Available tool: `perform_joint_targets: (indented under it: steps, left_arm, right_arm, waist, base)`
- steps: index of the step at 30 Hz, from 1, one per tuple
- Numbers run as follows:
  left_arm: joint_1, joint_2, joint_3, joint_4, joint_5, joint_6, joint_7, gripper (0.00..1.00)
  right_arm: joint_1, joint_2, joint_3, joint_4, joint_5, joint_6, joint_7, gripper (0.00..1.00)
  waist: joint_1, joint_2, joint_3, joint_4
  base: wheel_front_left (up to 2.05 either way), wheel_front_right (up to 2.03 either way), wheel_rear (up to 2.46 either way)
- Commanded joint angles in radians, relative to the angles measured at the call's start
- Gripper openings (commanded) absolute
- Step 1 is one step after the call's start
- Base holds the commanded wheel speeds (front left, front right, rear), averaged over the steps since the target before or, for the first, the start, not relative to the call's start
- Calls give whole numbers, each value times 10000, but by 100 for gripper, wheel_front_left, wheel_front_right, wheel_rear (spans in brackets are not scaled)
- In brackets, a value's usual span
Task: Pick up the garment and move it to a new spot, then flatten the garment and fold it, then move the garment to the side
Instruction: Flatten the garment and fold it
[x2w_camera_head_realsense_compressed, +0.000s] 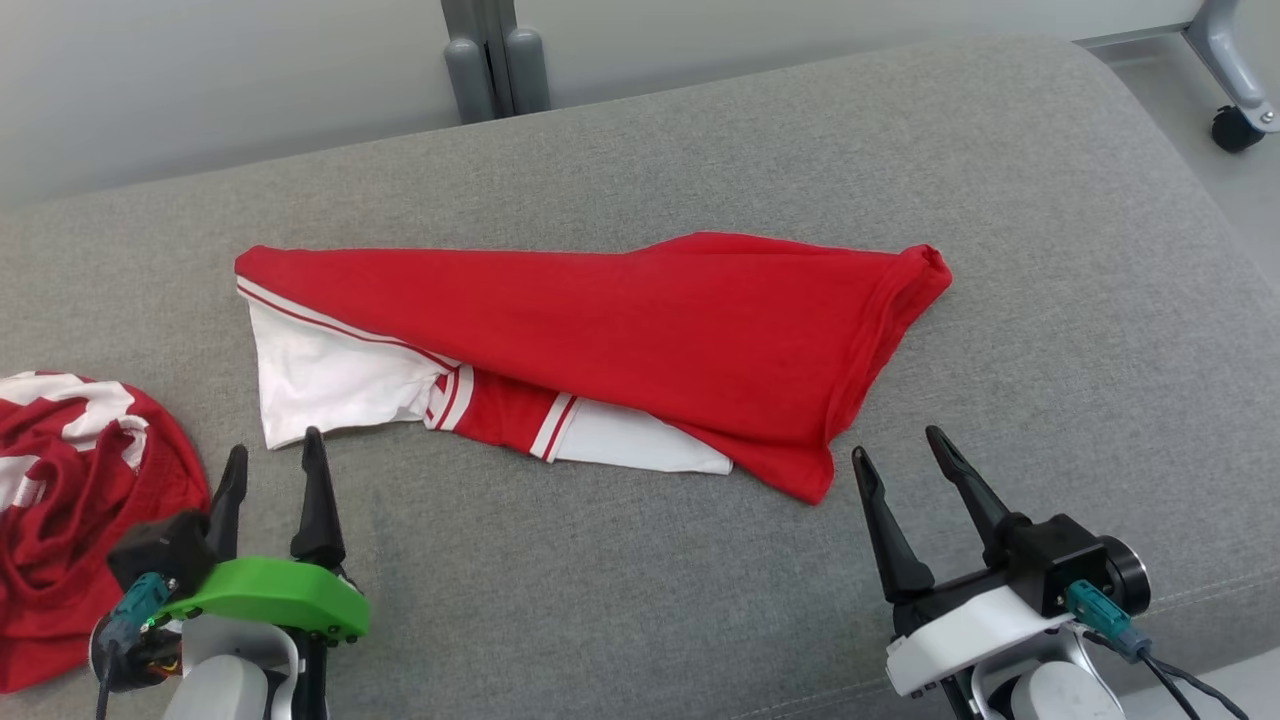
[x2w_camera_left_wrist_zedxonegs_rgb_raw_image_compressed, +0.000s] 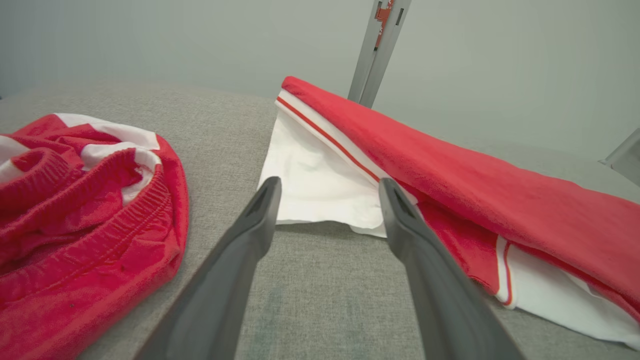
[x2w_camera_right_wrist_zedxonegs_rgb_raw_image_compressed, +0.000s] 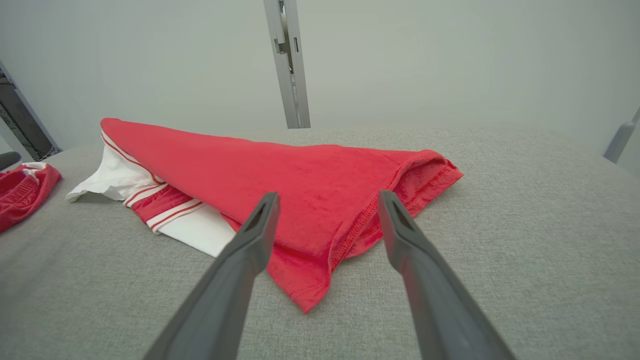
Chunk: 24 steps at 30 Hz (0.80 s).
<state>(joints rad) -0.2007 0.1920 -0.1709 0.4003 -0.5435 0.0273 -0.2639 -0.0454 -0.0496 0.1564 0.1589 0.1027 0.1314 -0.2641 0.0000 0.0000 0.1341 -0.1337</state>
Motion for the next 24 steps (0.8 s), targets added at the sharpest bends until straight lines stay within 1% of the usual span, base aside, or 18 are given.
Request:
perform_joint_targets:
  steps: [1, 4, 5, 7, 13, 14, 17, 19, 21, 24]
  left_arm:
    - [28, -48, 195, 142, 198, 83, -3, 100]
    - [-366, 22, 587, 847, 614, 187, -5, 100]
    - [-523, 33, 611, 1134, 678, 147, -3, 100]
    - [-1003, 76, 608, 1858, 791, 47, -4, 100]
    - [-2520, 251, 449, 3603, 989, -65, 48, 100]
    - [-2798, 297, 402, 3928, 1055, -22, 106, 100]
    - [-3422, 447, 319, 4774, 1269, 324, 187, 100]
    - [-3671, 421, 335, 5236, 1269, 448, 223, 100]
    - [-3800, 394, 325, 5588, 1229, 457, 267, 100]
    - [-3760, 199, 273, 5973, 1121, 248, 271, 100]
  right_arm:
    - [-71, -16, 49, 14, -64, -14, -5, 100]
    - [-295, -15, 151, -20, -43, -14, -5, 100]
    - [-335, -15, 175, -35, -45, -14, -5, 100]
    - [-398, -21, 179, -34, -96, -14, -5, 100]
    - [-631, -18, 66, -128, -191, -14, -5, 100]
    - [-686, -15, 47, -157, -190, -14, -5, 100]
    - [-806, -15, 34, -202, -171, -14, -5, 100]
    - [-923, -16, 60, -236, -130, -14, -5, 100]
    - [-974, -16, 57, -242, -87, -14, -5, 100]
    - [-1042, -16, 0, -252, -22, -14, -4, 100]
  waist:
    - [0, 0, 86, 22]
    - [0, 0, 281, -37]
    - [0, 0, 354, -65]
    - [0, 0, 538, -128]
    - [0, 0, 1224, -220]
    - [0, 0, 1366, -230]
    - [0, 0, 1714, -266]
    - [0, 0, 1886, -303]
    - [0, 0, 1997, -324]
    - [0, 0, 2078, -307]
  base:
    - [0, 0, 0]
    - [0, 0, 0]
    - [0, 0, 0]
    - [0, 0, 0]
    - [0, 0, 0]
    - [0, 0, 0]
    - [0, 0, 0]
    - [0, 0, 0]
    - [0, 0, 0]
    - [0, 0, 0]
